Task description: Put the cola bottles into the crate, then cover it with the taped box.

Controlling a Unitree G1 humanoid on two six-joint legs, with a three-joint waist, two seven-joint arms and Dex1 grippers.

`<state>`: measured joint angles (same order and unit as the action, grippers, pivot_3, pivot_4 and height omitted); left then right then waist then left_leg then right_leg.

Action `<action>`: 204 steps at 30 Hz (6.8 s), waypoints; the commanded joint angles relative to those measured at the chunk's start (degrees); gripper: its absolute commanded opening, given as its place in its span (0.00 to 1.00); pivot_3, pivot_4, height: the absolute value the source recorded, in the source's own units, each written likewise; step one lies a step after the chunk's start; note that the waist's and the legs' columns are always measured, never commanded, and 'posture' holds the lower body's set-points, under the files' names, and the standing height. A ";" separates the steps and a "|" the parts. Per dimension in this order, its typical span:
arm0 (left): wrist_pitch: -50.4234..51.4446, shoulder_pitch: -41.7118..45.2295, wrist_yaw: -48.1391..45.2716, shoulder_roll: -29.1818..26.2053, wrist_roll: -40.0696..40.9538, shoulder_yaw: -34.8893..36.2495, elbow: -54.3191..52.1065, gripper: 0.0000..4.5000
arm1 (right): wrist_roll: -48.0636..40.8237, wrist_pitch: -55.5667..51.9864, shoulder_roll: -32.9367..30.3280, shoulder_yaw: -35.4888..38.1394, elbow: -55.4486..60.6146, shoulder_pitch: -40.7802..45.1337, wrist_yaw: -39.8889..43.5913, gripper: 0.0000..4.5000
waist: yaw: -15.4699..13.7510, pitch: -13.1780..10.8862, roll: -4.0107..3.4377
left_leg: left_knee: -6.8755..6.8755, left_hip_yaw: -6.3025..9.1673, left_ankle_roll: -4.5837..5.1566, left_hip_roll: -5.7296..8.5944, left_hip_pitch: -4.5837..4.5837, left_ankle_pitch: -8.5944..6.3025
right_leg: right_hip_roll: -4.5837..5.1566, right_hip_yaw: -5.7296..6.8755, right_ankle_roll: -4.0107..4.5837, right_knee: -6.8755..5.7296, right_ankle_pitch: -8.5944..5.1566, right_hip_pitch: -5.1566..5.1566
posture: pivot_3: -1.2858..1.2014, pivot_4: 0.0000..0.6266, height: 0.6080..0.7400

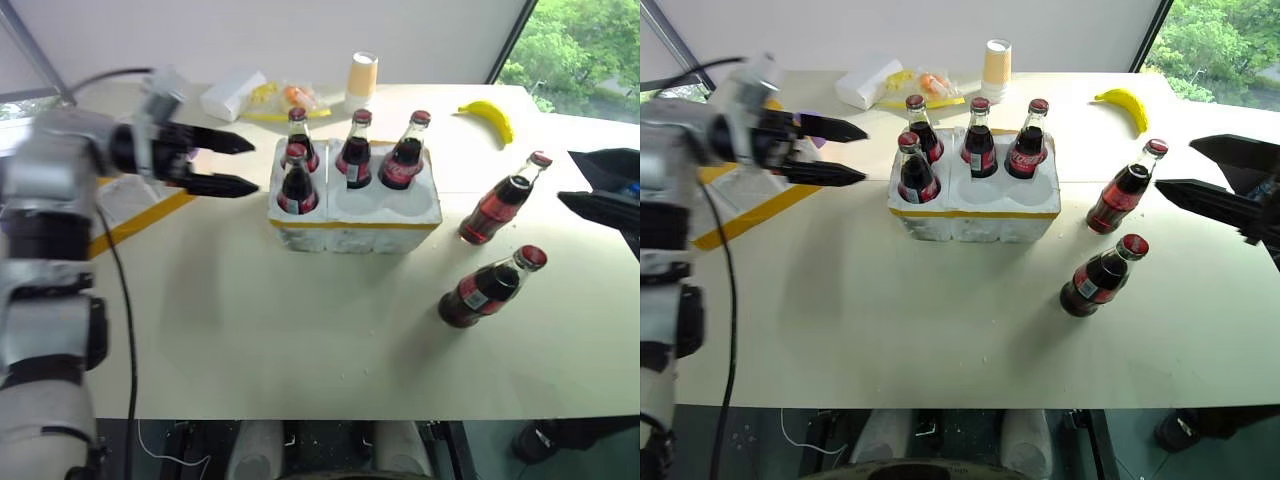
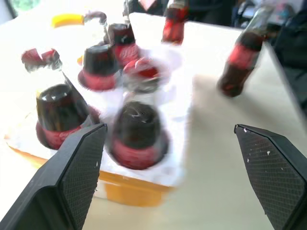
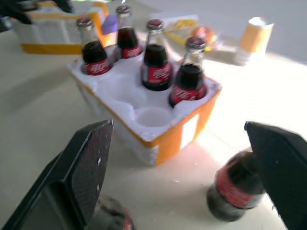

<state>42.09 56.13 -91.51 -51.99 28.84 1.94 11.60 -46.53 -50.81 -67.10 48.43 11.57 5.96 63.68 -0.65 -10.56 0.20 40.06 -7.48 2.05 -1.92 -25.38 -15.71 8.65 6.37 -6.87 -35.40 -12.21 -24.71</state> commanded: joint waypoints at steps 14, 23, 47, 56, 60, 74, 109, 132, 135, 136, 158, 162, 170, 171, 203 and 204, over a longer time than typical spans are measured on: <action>4.25 -18.27 12.43 2.27 9.40 0.70 -25.74 0.99 | -8.29 -4.88 23.35 20.04 31.26 -30.67 -6.15 1.00 | -0.23 0.09 -0.07 | -0.01 0.33 0.00 0.08 0.23 -0.01 | -0.05 0.02 0.00 0.07 -0.03 0.39 | 0.52 0.24 1.00; 4.42 -17.99 14.87 3.11 10.82 0.74 -25.26 0.99 | 0.95 7.09 36.81 0.10 34.94 -31.59 -20.19 1.00 | 0.04 0.33 -0.16 | -0.01 0.26 -0.01 0.05 0.23 -0.03 | -0.03 -0.05 0.11 0.07 -0.09 0.29 | 0.52 0.24 1.00; 5.41 -17.85 19.41 2.51 14.35 0.77 -28.03 1.00 | 2.56 14.97 35.58 -18.04 20.77 -19.57 -24.86 0.62 | -0.03 0.34 -0.13 | 0.00 0.22 -0.01 0.09 0.24 -0.01 | -0.08 -0.05 0.01 0.07 -0.04 0.31 | 0.52 0.24 1.00; 5.43 -18.74 19.89 1.80 15.31 1.01 -28.39 1.00 | -12.32 9.21 27.43 -14.41 23.52 -6.20 -28.94 0.60 | 0.29 0.25 -0.27 | 0.00 0.16 -0.02 0.08 0.23 0.00 | -0.06 -0.09 0.01 0.07 -0.03 0.26 | 0.52 0.24 1.00; 5.30 -19.27 20.47 1.67 15.56 1.56 -28.59 1.00 | -17.54 6.34 24.06 -19.65 18.82 10.39 -33.19 0.60 | 0.29 0.21 -0.31 | -0.06 0.19 -0.04 0.06 0.24 0.01 | -0.10 -0.08 0.03 -0.04 -0.03 0.21 | 0.52 0.24 1.00; 5.09 -21.18 24.60 1.93 17.26 3.92 -31.13 1.00 | 8.71 14.87 32.95 -49.01 -8.19 37.52 -25.25 0.60 | 0.02 0.23 -0.20 | -0.02 0.00 -0.04 0.11 0.01 0.03 | -0.08 0.00 -0.02 0.06 -0.03 0.12 | 0.52 0.24 1.00; 3.94 -20.80 28.41 3.37 17.68 3.35 -30.70 1.00 | 21.92 17.93 39.72 -51.48 -11.69 33.78 -18.76 0.99 | 0.58 0.23 -0.22 | -0.07 -0.02 -0.12 0.11 0.06 0.07 | -0.11 0.03 -0.02 0.07 -0.03 0.14 | 0.52 0.24 1.00; -0.16 -14.56 23.13 7.92 13.61 -2.17 -23.33 1.00 | 4.12 -8.90 34.01 -10.91 31.48 -0.24 -44.93 0.99 | -0.13 0.25 -0.18 | -0.06 0.01 -0.11 0.10 0.07 0.06 | -0.09 0.01 -0.01 0.07 -0.03 0.15 | 0.52 0.24 1.00; -0.28 -14.32 22.70 8.11 13.26 -2.41 -23.07 1.00 | 5.08 -7.10 34.69 -11.44 29.50 -0.64 -47.45 0.99 | 0.06 0.25 -0.18 | -0.06 0.01 -0.10 0.11 0.07 0.06 | -0.08 0.00 -0.01 0.08 -0.03 0.15 | 0.52 0.24 1.00; -0.26 -14.14 22.68 8.23 13.14 -2.49 -23.01 1.00 | 6.13 -6.20 34.67 -12.14 28.12 -0.41 -47.92 0.99 | 0.18 0.25 -0.18 | -0.06 0.01 -0.10 0.11 0.08 0.06 | -0.08 -0.01 -0.01 0.08 -0.03 0.15 | 0.52 0.24 1.00; 3.39 -16.53 26.21 6.58 16.10 1.19 -29.30 1.00 | 19.50 14.81 35.33 -24.20 -4.91 10.81 -46.34 0.99 | 0.38 0.25 -0.19 | -0.06 0.00 -0.10 0.10 0.09 0.07 | -0.10 -0.02 -0.02 0.07 -0.04 0.15 | 0.52 0.24 1.00; 3.56 -16.76 26.63 6.39 16.44 1.35 -29.56 1.00 | 19.46 16.49 36.01 -24.96 -9.83 13.97 -45.44 0.99 | 0.47 0.24 -0.20 | -0.06 0.00 -0.12 0.10 0.09 0.08 | -0.11 -0.02 -0.02 0.07 -0.04 0.15 | 0.52 0.24 1.00; 2.96 -16.57 26.68 6.57 16.17 0.85 -28.88 1.00 | 20.73 20.55 37.22 -26.54 -16.06 19.04 -44.88 0.81 | 0.63 0.24 -0.21 | -0.08 0.00 -0.13 0.10 0.09 0.08 | -0.11 -0.01 -0.02 0.07 -0.04 0.15 | 0.52 0.24 1.00; 2.94 -16.53 26.68 6.63 16.15 0.79 -28.84 1.00 | 20.58 20.45 37.29 -26.63 -15.86 19.09 -44.92 0.68 | 0.65 0.24 -0.21 | -0.08 0.00 -0.12 0.10 0.09 0.08 | -0.11 -0.01 -0.02 0.07 -0.04 0.15 | 0.52 0.24 1.00; 3.46 -17.17 29.00 6.49 16.84 1.93 -30.02 1.00 | 11.80 9.51 36.03 -37.11 4.28 26.67 -39.51 0.62 | 1.35 0.05 -0.49 | -0.10 0.00 -0.13 0.12 0.02 0.08 | -0.11 0.00 -0.03 0.07 -0.04 0.10 | 0.52 0.24 1.00; 3.42 -17.19 29.01 6.47 16.84 1.98 -29.96 1.00 | 12.21 9.51 35.98 -37.51 3.82 26.54 -39.08 0.62 | 1.40 0.05 -0.49 | -0.10 0.00 -0.13 0.12 0.02 0.08 | -0.10 0.00 -0.03 0.07 -0.04 0.09 | 0.52 0.24 1.00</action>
<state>45.77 38.78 -62.68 -44.83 44.56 1.49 -16.74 -34.81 -43.77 -30.27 9.68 14.10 31.54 23.96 0.74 -10.51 -0.29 39.96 -7.49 1.93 -1.80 -25.35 -15.62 8.55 6.38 -6.90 -35.33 -12.24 -24.61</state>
